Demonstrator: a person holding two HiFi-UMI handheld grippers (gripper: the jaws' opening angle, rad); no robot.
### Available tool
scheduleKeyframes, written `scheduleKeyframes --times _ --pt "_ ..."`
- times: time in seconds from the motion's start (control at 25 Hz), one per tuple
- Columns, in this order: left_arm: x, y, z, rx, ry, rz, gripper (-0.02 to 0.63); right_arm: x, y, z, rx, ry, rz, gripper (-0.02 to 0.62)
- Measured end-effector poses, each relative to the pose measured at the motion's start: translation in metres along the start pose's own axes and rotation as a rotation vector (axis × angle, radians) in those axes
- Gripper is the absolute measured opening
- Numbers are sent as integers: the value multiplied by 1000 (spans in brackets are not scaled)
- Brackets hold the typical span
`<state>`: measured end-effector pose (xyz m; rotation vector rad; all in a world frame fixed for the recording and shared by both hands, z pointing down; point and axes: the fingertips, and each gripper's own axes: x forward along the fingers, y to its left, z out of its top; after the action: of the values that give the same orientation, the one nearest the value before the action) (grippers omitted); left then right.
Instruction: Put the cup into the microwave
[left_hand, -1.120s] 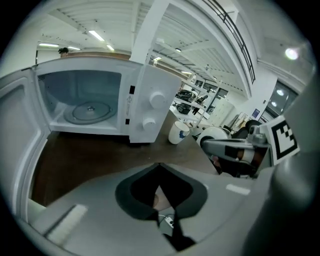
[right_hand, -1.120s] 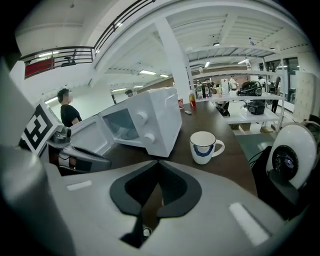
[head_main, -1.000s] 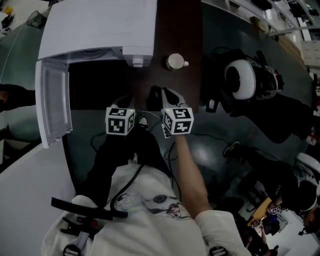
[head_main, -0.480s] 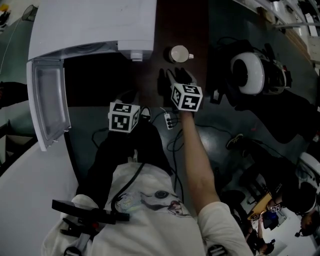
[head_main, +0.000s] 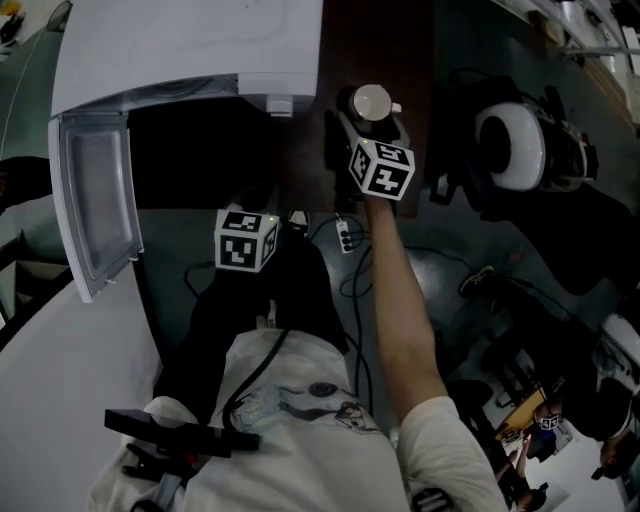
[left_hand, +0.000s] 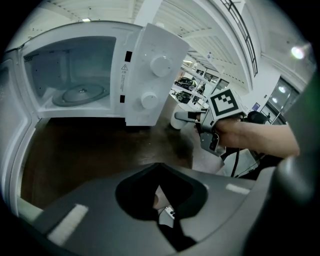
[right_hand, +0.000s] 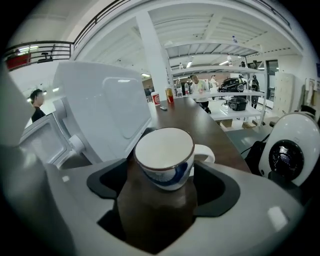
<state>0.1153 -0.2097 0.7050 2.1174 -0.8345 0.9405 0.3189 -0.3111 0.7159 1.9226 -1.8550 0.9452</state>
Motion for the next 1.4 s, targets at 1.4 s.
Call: scheduleKeyframes --times 1.4 --pt "-65 33 14 -38 -149 41 0 -100 85 17 -205 -141 46 411"
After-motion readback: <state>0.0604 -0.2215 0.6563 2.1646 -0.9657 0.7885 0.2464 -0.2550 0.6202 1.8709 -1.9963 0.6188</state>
